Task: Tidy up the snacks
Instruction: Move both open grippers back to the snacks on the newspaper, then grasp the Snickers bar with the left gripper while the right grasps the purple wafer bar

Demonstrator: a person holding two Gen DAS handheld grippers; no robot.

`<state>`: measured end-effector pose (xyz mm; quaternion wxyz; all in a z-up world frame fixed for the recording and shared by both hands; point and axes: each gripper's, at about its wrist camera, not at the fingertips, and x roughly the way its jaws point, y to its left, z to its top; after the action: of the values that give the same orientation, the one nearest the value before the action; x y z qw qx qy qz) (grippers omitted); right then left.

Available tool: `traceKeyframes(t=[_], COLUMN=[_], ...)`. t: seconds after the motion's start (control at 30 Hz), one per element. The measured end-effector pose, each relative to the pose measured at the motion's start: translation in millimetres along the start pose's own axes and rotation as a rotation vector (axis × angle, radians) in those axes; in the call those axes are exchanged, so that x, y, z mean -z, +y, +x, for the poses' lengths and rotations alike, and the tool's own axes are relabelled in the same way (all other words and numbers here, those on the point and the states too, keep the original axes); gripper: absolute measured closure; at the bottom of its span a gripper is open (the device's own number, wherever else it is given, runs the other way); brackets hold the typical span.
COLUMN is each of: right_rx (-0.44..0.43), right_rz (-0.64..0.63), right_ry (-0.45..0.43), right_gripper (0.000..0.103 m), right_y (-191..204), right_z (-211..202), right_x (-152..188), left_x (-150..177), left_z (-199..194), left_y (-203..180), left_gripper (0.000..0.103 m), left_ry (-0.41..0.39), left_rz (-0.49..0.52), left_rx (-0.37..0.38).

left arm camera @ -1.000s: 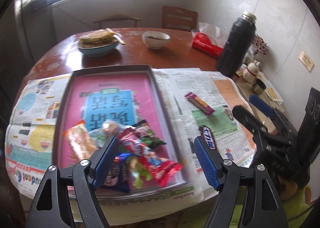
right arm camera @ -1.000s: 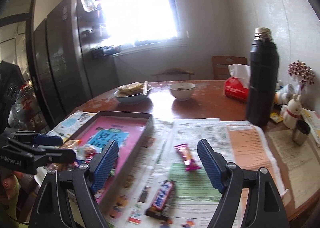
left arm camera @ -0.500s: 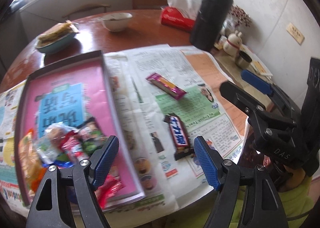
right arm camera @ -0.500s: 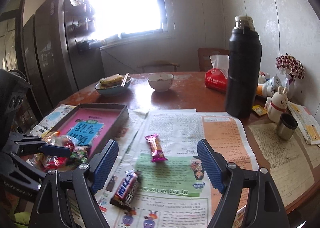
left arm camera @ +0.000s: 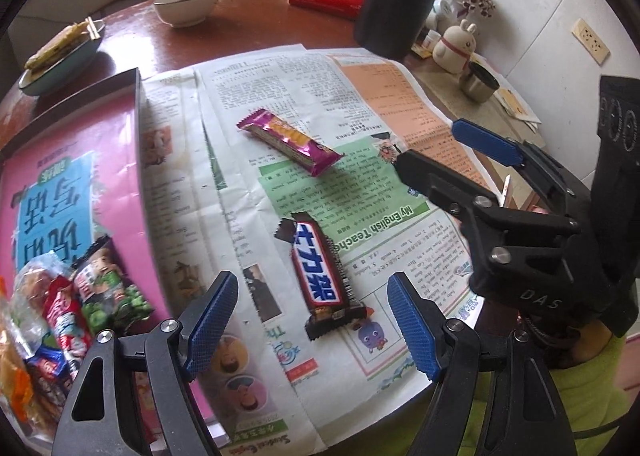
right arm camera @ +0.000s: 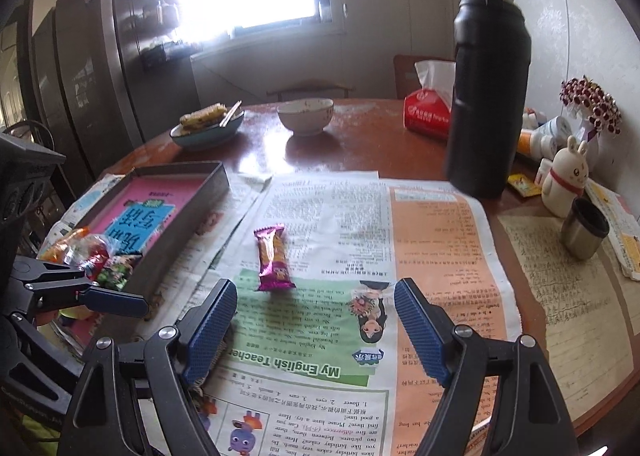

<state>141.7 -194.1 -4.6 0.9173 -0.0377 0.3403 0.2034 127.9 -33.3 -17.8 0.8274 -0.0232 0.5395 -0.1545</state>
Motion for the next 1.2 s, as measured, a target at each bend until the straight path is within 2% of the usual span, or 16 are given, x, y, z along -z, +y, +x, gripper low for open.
traceKeyframes(t=[0.1,0.17,0.27,0.53,0.63,0.7,0.8,1.2], right_rx=[-0.006,-0.011,-0.015,-0.059,-0.086,-0.11,-0.152,-0.263], right_rz=[-0.012,-0.026,-0.043,-0.094,-0.125,-0.147,-0.166,-0.228], right_ry=[0.017,0.029,0.045,0.096,0.118,0.131,0.136,0.188], right_gripper=[0.022,0.022,0.022,0.022,0.022,0.023,0.03,0.048], right_y=[-0.4,0.0,0.6,7.5,12.8,16.7,21.0,34.7], right_z=[7.4,13.4,22.4,49.4,63.9,74.7,85.4,107.2], right_x=[-1.1,-2.6,-5.0,-12.4,-16.5,-19.2,-23.5,-25.2], left_x=[-0.3,0.3,1.1,-1.4,-3.1,-3.5,-4.9,-9.2], left_z=[5.6,9.6,15.7,24.8,28.3,31.7,35.1,36.6], left_y=[-2.3,-2.9,-4.2,-4.8,-4.2,-3.8,-3.4,7.8], left_gripper=[0.025,0.031,0.034,0.039,0.05,0.051,0.053,0.059], left_ry=[0.012,0.024,0.038,0.047,0.053,0.061,0.059,0.047], left_rz=[0.007,0.008,0.011,0.006,0.001,-0.004,-0.012,-0.056], left_rx=[0.01,0.021,0.028,0.022,0.02,0.016,0.011,0.019])
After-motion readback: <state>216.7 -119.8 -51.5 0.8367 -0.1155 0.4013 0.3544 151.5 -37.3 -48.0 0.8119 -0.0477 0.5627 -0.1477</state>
